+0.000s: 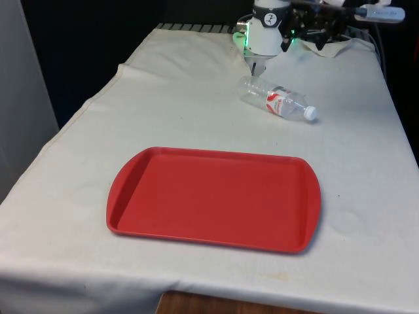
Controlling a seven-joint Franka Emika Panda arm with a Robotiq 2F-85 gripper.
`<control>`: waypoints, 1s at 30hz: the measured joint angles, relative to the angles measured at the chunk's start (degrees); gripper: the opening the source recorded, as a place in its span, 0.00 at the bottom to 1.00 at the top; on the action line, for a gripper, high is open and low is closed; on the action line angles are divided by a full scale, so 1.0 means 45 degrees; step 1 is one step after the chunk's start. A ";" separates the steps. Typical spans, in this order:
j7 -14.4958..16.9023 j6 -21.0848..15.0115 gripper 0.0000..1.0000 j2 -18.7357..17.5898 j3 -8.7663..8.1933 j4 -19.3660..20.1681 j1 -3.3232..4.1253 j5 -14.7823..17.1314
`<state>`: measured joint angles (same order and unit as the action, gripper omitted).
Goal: Place the bottle upright on the tray.
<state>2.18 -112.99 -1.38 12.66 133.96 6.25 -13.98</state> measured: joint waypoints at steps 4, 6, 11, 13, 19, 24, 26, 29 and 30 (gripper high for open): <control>0.0242 0.0127 1.00 -0.0025 -0.0013 0.0000 0.0000 0.0000; 0.0293 0.0153 1.00 -0.0038 -0.0025 0.0000 0.0000 0.0000; 0.0509 0.0293 1.00 -0.0089 -0.0025 0.0000 0.0000 -0.0025; 0.0624 0.0369 1.00 -0.0127 -0.0013 0.0000 0.0000 -0.0076; 0.0789 0.0598 1.00 -0.0191 0.0013 -0.0051 0.0000 -0.0242; 0.0955 0.0764 1.00 -0.0204 0.0038 -0.0064 0.0000 -0.0344; 0.0980 0.0802 1.00 -0.0216 0.0038 -0.0064 0.0000 -0.0382; 0.1120 0.0866 1.00 -0.0293 0.0051 -0.0064 0.0013 -0.0458; 0.1120 0.0866 1.00 -0.0293 0.0051 -0.0064 0.0013 -0.0458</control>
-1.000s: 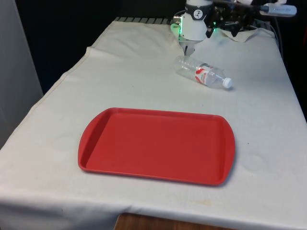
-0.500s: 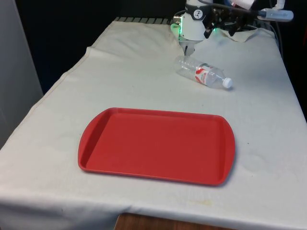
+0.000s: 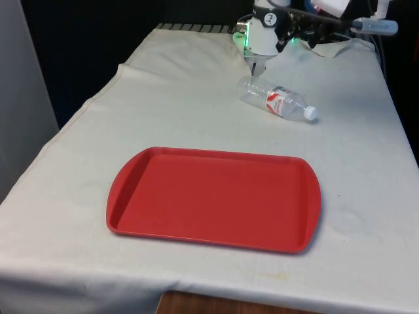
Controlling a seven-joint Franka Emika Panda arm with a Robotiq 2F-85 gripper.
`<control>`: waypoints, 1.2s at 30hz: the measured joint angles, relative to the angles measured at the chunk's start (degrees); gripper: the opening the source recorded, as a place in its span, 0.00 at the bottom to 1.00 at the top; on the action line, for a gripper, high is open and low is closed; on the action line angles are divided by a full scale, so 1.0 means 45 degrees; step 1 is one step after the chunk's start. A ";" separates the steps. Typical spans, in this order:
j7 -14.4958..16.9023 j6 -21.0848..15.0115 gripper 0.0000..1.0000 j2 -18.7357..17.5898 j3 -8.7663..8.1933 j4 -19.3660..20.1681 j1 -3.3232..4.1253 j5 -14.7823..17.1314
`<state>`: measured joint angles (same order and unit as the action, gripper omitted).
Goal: Place the bottle upright on the tray.
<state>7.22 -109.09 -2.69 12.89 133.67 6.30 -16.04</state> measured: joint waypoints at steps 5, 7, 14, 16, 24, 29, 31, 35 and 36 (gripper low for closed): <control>0.0191 0.0064 1.00 -0.0140 0.0000 -0.0025 0.0000 -0.0076; 0.0255 0.0115 1.00 -0.0204 0.0000 -0.0038 0.0000 -0.0115; 0.0458 0.0255 1.00 -0.0700 0.0000 -0.0344 0.0000 -0.0267; 0.0497 0.0280 1.00 -0.0904 0.0000 -0.0484 0.0000 -0.0306; 0.0611 0.0420 1.00 -0.1579 0.0000 -0.0866 0.0000 -0.0471; 0.0624 0.0420 1.00 -0.1872 0.0013 -0.0929 0.0000 -0.0560; 0.0624 0.0420 1.00 -0.2012 0.0013 -0.0980 0.0013 -0.0611; 0.0624 0.0420 1.00 -0.2305 0.0013 -0.1095 0.0013 -0.0726; 0.0624 0.0433 1.00 -0.2368 0.0013 -0.1120 0.0025 -0.0751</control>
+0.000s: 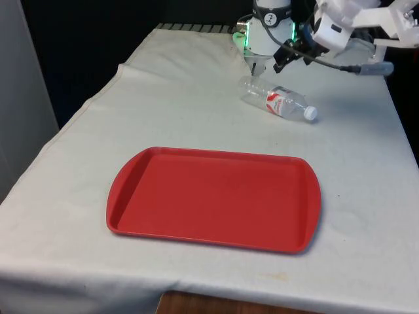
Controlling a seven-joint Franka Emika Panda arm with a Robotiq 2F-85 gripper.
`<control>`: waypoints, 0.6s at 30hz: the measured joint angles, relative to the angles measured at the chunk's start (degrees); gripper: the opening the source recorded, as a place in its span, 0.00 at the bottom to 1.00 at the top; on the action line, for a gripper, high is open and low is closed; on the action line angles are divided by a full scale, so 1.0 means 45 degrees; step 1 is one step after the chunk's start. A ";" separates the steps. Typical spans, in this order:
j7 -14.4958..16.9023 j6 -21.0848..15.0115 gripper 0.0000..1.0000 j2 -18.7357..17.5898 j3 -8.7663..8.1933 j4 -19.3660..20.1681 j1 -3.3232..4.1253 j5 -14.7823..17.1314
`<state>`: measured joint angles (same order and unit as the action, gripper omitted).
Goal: Place the bottle upright on the tray.
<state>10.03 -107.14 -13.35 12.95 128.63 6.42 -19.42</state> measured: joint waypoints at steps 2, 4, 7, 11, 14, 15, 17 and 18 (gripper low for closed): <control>0.0000 0.0025 1.00 -0.0127 0.0000 -0.0076 0.0013 -0.0038; 0.0000 0.0038 1.00 -0.0191 0.0000 -0.0115 0.0013 -0.0051; 0.0000 0.0064 1.00 -0.0395 0.0013 -0.0216 0.0038 -0.0140; 0.0000 0.0204 1.00 -0.0764 0.0013 -0.0458 0.0076 -0.0280; 0.0000 0.0318 1.00 -0.0917 0.0025 -0.0586 0.0102 -0.0306; 0.0000 0.0357 1.00 -0.0993 0.0025 -0.0649 0.0115 -0.0318; 0.0000 0.0535 1.00 -0.1222 0.0038 -0.0866 0.0140 -0.0395; 0.0000 0.0586 1.00 -0.1311 0.0038 -0.0929 0.0140 -0.0420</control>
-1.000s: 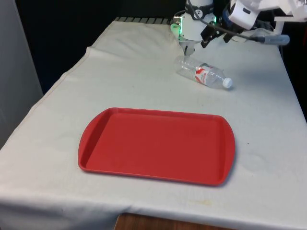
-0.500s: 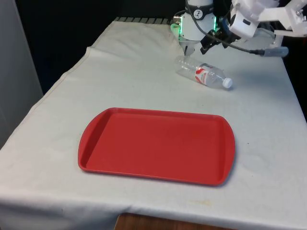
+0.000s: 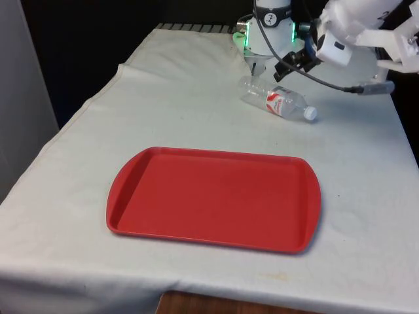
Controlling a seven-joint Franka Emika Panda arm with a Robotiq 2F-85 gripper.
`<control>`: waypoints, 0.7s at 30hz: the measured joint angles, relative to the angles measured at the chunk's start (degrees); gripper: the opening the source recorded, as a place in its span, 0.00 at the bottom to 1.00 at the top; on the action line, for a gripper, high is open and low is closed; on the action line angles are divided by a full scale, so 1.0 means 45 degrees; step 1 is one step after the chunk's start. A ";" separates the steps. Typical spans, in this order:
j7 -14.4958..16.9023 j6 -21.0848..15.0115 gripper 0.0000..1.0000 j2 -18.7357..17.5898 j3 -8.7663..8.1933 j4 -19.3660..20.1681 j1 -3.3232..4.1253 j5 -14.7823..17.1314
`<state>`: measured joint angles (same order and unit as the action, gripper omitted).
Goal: Place the bottle upright on the tray.
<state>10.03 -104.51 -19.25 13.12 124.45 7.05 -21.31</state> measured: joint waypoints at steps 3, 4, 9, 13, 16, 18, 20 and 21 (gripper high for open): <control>0.0000 0.0178 1.00 -0.0229 0.0038 -0.0216 0.0013 -0.0064; 0.0000 0.0242 1.00 -0.0306 0.0051 -0.0293 0.0025 -0.0089; 0.0000 0.0624 1.00 -0.0713 0.0140 -0.0700 0.0038 -0.0191; 0.0000 0.0840 1.00 -0.0980 0.0166 -0.0968 0.0064 -0.0293; 0.0000 0.1044 1.00 -0.1222 0.0204 -0.1210 0.0076 -0.0344; 0.0000 0.1197 1.00 -0.1388 0.0229 -0.1362 0.0089 -0.0382; 0.0000 0.1311 1.00 -0.1541 0.0255 -0.1515 0.0115 -0.0420; 0.0000 0.1388 1.00 -0.1630 0.0267 -0.1592 0.0115 -0.0446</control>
<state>10.03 -98.26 -26.59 14.32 117.28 7.56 -23.32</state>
